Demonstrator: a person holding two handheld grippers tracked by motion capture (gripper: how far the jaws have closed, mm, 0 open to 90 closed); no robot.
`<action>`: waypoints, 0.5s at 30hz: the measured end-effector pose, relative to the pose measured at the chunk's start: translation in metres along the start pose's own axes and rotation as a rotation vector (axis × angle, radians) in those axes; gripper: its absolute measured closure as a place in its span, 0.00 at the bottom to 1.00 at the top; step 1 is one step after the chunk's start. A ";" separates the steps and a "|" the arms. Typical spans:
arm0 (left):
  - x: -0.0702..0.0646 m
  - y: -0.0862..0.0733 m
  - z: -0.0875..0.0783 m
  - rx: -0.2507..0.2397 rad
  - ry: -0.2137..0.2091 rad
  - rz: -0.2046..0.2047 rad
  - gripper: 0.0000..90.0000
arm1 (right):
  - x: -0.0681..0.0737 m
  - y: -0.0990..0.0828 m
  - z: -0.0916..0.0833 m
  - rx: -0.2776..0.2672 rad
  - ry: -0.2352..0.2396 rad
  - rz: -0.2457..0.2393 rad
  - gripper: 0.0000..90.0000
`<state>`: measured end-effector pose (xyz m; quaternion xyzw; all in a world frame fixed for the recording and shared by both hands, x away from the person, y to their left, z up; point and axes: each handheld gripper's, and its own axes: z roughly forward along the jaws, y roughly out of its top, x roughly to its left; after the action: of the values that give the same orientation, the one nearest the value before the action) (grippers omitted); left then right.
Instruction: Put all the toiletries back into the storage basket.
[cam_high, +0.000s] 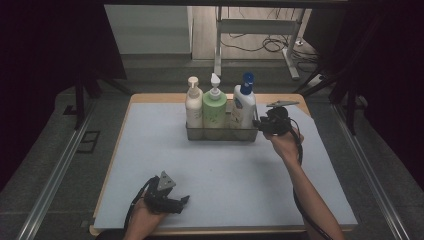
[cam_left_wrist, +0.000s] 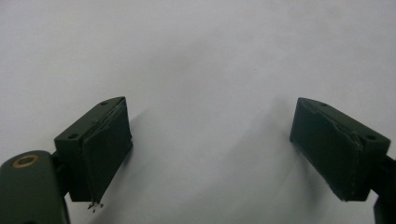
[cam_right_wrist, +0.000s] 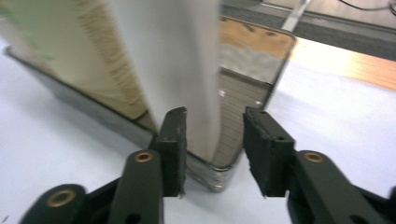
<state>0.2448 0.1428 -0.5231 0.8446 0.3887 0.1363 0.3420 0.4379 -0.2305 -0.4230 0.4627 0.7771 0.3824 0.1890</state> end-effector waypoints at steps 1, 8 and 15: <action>0.000 0.000 0.000 0.000 0.000 0.000 0.14 | -0.002 0.000 0.001 0.000 -0.011 0.010 0.72; 0.000 0.000 0.000 0.001 0.001 0.002 0.14 | -0.010 0.008 0.011 0.001 -0.060 0.027 0.87; 0.000 0.000 0.000 0.002 0.001 0.002 0.14 | -0.011 0.018 0.025 0.014 -0.079 0.043 0.99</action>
<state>0.2449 0.1431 -0.5231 0.8453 0.3880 0.1368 0.3410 0.4701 -0.2242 -0.4254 0.4953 0.7616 0.3624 0.2080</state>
